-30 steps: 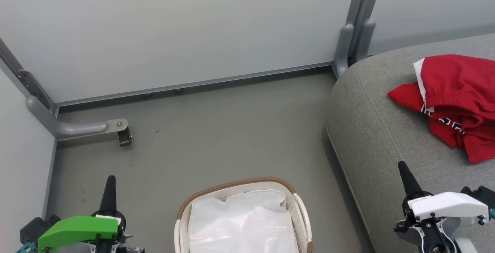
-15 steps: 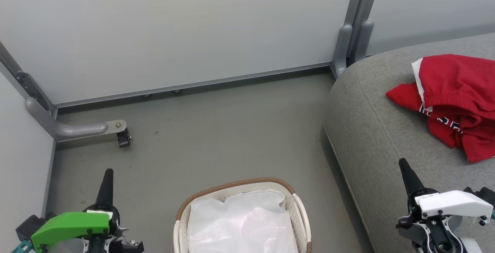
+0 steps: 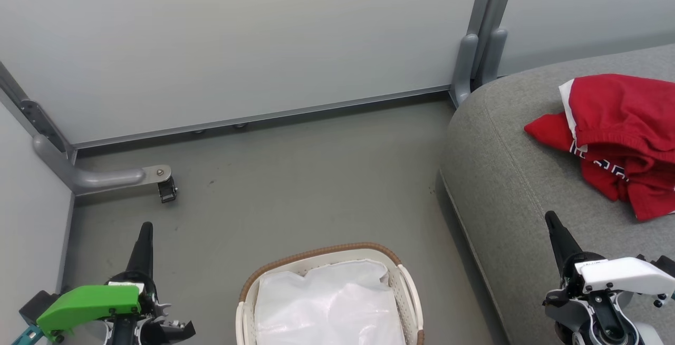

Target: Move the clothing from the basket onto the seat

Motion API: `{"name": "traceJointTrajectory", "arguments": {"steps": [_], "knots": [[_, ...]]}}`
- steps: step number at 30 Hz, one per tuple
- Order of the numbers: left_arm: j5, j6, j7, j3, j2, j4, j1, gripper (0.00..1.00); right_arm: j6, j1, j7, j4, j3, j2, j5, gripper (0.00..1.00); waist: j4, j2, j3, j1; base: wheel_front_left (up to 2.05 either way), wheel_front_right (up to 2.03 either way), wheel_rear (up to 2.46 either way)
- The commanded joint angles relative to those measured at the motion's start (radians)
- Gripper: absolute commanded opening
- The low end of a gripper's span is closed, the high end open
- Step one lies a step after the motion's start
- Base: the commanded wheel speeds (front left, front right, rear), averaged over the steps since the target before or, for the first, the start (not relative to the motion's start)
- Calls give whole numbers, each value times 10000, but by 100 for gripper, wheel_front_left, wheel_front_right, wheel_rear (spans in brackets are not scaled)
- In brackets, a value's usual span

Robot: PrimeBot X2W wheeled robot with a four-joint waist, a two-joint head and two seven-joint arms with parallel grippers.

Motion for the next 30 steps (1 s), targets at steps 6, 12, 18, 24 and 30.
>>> {"name": "traceJointTrajectory", "arguments": {"steps": [6,12,18,24,30], "knots": [[-533,-75,137,102,66,-120,-252,0,-1,-141,166,-125,-83,-66,561,0,-20,0,-11,0,0,0,0],[-891,-96,242,143,68,-171,-294,0,-3,-137,264,-167,-121,-69,970,0,-39,0,-21,0,0,0,0],[-1248,-102,364,179,71,-212,-318,0,-2,-142,369,-213,-160,-72,1354,0,-60,0,-32,0,0,0,0],[-1242,-96,358,177,71,-203,-315,0,-2,-139,369,-209,-155,-71,1344,0,-60,0,-32,0,0,0,0],[-1242,-95,357,175,71,-204,-315,0,-2,-138,369,-209,-155,-71,1344,0,-60,0,-32,0,0,0,0]]}}
